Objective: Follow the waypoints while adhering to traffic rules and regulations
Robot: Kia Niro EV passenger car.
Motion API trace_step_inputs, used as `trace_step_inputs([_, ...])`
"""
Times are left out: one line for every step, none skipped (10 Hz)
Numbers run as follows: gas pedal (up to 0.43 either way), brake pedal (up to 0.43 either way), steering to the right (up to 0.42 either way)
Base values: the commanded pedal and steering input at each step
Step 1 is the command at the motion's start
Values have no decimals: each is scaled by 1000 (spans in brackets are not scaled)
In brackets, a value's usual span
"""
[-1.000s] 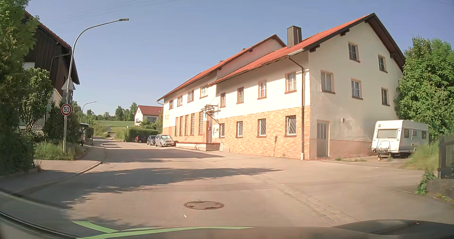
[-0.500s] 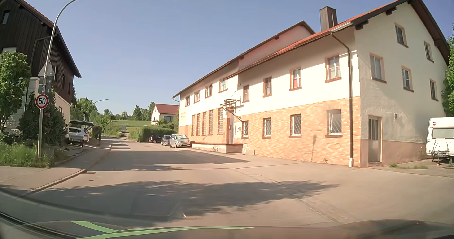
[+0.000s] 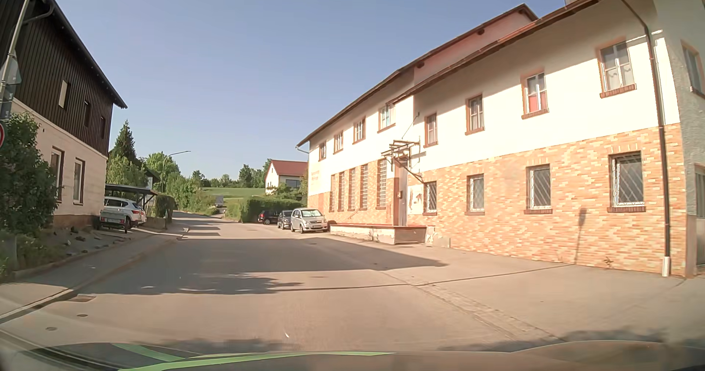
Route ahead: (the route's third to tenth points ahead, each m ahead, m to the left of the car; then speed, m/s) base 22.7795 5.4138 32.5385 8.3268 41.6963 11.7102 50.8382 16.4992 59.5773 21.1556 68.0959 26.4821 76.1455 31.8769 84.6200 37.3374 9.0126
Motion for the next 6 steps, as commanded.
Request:
trace_step_inputs([197,0,-86])
trace_step_inputs([197,0,-87])
trace_step_inputs([197,0,-87])
trace_step_inputs([197,0,-86])
trace_step_inputs([197,0,-86])
trace_step_inputs([197,0,-84])
